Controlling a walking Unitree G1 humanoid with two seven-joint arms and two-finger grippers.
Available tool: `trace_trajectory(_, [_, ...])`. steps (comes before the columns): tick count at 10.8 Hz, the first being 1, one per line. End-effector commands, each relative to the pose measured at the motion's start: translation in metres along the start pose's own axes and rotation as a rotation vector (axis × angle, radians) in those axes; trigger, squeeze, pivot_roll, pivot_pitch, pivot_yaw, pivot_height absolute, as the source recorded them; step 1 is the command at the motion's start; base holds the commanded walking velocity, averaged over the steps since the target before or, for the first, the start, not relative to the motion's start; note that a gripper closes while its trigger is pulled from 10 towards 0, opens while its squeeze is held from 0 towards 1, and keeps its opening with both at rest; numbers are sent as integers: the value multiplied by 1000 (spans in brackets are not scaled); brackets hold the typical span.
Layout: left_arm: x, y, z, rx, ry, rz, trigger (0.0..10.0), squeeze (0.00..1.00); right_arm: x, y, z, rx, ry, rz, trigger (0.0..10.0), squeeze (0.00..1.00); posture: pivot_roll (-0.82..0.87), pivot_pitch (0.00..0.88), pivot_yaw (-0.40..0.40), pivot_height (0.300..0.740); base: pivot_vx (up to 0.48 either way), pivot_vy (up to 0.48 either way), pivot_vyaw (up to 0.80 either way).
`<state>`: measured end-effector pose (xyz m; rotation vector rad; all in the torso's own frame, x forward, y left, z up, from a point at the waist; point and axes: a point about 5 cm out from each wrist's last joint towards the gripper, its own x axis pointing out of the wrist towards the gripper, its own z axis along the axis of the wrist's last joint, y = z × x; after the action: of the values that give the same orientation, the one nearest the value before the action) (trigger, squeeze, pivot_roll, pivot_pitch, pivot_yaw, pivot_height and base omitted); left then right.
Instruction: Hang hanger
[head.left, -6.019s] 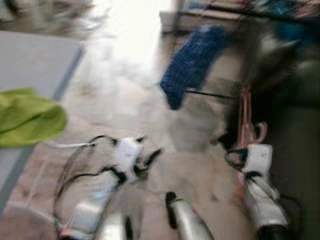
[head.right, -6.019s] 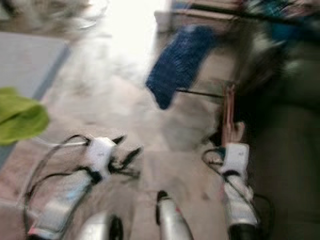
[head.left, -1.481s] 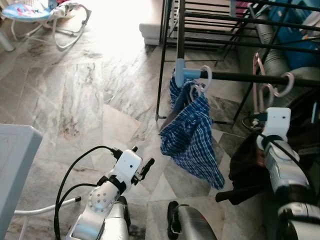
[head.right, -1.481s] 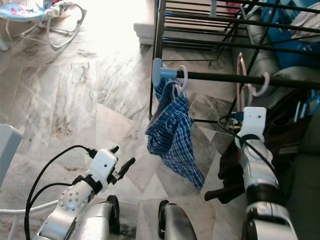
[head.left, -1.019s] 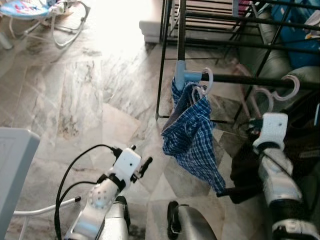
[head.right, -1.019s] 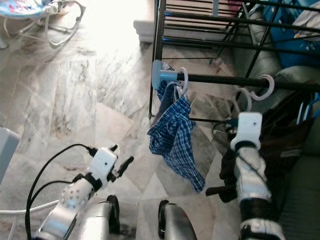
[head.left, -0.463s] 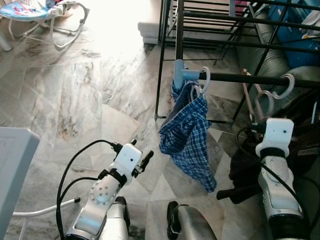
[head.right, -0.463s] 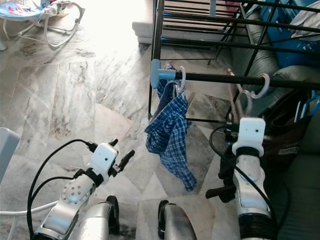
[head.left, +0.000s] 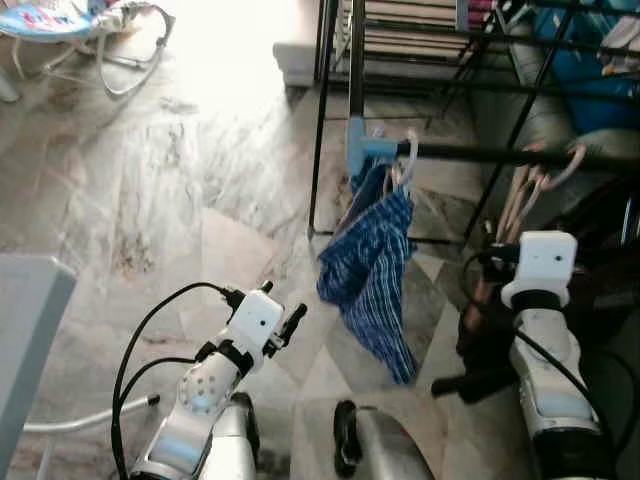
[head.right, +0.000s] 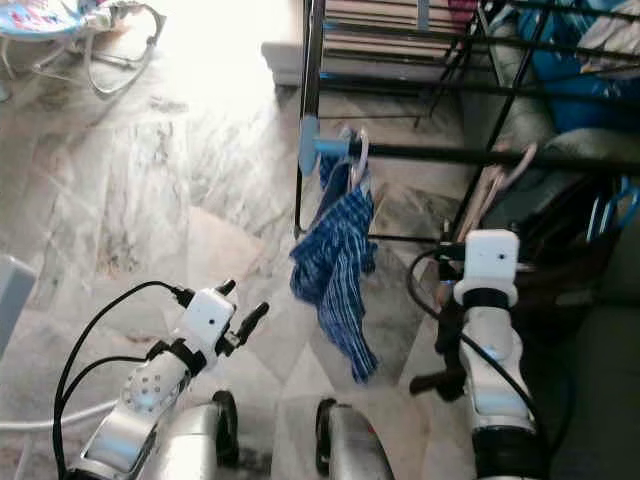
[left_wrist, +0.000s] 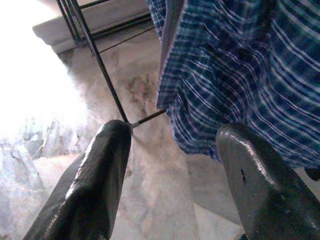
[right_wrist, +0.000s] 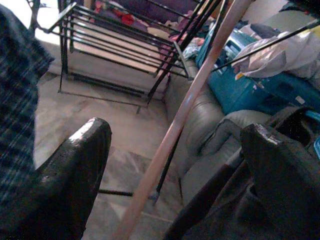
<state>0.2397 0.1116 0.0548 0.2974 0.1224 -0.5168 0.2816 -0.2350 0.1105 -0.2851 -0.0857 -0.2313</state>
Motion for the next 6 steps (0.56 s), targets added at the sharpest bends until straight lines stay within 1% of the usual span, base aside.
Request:
trace_trajectory(1, [-5,-2,-7,-3,29,4,10000,0,-5,-1,-3,-7,14,4,10000,1000,2,219,-48,740,-326,0,0])
trace_trajectory(4, [-4,-2,-6,0,24,3,10000,0,-1,-1,-1,-11,12,3,10000,996,1,219,-50,740,-326,0,0])
trace_trajectory(6, [-4,-2,-5,3,22,4,10000,0,-1,0,0,-11,6,12,10000,247,1,219,-50,740,-294,0,0])
